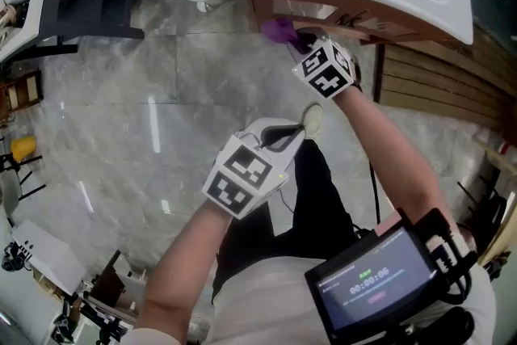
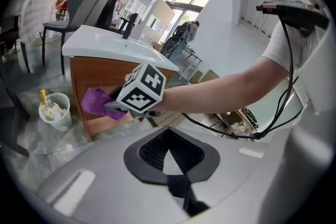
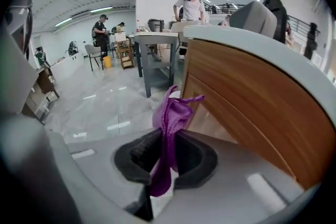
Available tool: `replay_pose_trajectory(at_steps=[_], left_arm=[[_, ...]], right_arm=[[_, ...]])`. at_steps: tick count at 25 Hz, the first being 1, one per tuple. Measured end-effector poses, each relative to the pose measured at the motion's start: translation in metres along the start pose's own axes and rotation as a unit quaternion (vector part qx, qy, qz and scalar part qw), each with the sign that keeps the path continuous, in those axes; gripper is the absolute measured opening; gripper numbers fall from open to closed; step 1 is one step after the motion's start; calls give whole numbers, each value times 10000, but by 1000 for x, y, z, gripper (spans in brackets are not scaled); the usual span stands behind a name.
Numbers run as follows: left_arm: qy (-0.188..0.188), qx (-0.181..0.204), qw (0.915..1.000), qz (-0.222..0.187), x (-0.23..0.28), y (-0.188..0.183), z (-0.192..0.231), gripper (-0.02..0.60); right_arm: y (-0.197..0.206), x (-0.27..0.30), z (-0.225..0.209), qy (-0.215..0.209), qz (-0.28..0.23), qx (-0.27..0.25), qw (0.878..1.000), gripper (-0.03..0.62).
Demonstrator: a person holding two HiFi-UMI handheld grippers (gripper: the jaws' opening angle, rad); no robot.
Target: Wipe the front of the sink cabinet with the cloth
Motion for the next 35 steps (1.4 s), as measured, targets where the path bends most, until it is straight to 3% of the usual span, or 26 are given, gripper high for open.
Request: replay_pose_trajectory(at_steps=[5,13,35], left_arm=[[-139,-179,9997,-133,-14,15,17,8],[-102,-284,9994,-145,-16,22,36,8],[560,339,9974,296,75,-36,-13,8]], right_arm=[[-46,49,7,-84,23,-349,9994,55],[-49,72,-22,165,216,-155,9995,55],[136,-19,-136,1046,686,1053,9865,55]])
Point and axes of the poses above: the fingertips, and each gripper's own axes: x forward along the fingers, z to its left, y out of its underside, the point moved 3 cm from there along -x, backward along the fingers, and after that the axes turned 7 degrees about z, right-handed, at the moved point
